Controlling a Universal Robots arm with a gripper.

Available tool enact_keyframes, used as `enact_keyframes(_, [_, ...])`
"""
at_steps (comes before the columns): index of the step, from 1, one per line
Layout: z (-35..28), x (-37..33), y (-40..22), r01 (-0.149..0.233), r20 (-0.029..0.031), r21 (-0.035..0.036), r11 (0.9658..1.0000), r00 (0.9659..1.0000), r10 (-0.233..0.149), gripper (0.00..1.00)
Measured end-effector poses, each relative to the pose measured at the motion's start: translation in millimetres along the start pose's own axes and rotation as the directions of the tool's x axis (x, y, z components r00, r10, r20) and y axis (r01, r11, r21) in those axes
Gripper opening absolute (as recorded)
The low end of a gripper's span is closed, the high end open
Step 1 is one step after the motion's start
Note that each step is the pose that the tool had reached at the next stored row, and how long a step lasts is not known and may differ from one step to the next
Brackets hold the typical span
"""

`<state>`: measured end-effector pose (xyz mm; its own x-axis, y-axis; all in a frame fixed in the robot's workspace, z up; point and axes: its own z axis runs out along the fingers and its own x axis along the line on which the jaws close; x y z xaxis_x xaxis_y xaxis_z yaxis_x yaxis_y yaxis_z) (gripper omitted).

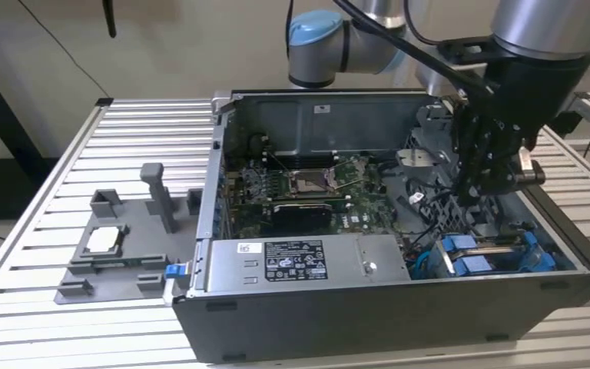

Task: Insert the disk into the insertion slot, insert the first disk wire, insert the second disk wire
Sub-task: 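Insert the second disk wire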

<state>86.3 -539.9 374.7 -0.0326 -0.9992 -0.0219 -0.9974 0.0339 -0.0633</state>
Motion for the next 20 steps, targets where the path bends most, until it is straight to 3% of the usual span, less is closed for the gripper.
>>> enact_keyframes(7, [2.6,0.4,8.6,0.019,0.0019,0.0299,0.9994,0.9998,-0.02,0.25])
enact_keyframes(9, [2.6,0.5,11.2,0.022,0.0022,0.0468,0.9987,0.9997,-0.023,0.25])
enact_keyframes(12, [2.8,0.6,14.7,0.026,0.0029,0.0791,0.9965,0.9996,-0.027,0.25])
enact_keyframes(13, [3.0,0.7,16.0,0.028,0.0031,0.0856,0.9959,0.9996,-0.028,0.25])
enact_keyframes(15, [3.2,0.8,19.2,0.029,0.0032,0.0914,0.9954,0.9995,-0.03,0.25])
enact_keyframes(19, [3.6,0.9,21.3,0.031,0.0031,0.0927,0.9952,0.9995,-0.031,0.23])
enact_keyframes(20, [3.7,0.8,21.5,0.031,0.0032,0.0934,0.9951,0.9995,-0.032,0.16])
